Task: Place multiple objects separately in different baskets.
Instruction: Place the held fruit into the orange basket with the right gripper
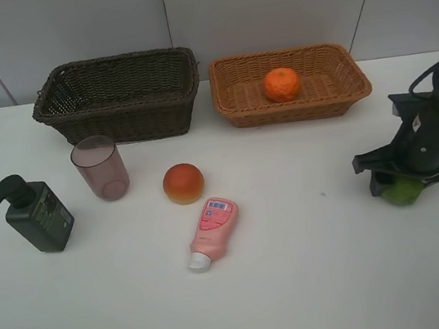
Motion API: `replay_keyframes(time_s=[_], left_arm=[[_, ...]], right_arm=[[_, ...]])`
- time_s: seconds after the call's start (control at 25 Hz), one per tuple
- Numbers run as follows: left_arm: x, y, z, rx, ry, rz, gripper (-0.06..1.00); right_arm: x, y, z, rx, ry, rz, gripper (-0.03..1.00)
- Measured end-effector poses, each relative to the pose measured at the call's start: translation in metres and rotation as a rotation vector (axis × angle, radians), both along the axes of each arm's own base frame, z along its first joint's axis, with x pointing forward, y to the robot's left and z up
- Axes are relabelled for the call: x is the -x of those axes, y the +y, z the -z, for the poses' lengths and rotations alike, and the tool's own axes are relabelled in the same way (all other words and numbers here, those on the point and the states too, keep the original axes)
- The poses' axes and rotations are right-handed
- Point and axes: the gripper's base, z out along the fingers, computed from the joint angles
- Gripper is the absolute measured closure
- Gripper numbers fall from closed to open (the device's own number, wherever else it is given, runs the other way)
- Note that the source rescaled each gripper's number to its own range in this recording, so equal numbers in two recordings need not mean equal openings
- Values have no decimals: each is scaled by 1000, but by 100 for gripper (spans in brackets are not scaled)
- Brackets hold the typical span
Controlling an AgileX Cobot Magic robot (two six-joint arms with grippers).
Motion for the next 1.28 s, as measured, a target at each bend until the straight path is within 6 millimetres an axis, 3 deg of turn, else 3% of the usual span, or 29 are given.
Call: replay_keyframes(time_s=[0.32, 0.72, 1.04, 1.16, 1.28], left_arm=[[0, 0, 0, 0, 0, 0, -4], [0, 0, 0, 0, 0, 0, -4], [0, 0, 0, 0, 0, 0, -4], [0, 0, 0, 0, 0, 0, -4], [0, 0, 0, 0, 0, 0, -4]], right_arm=[[-26, 10, -33, 27, 84, 35, 92], [-84, 71, -99, -1, -23, -72, 92], [-143, 118, -112, -5, -74, -197, 92], [-160, 123, -115, 1, -110, -215, 92], [-175, 112, -114, 27, -140, -202, 92]])
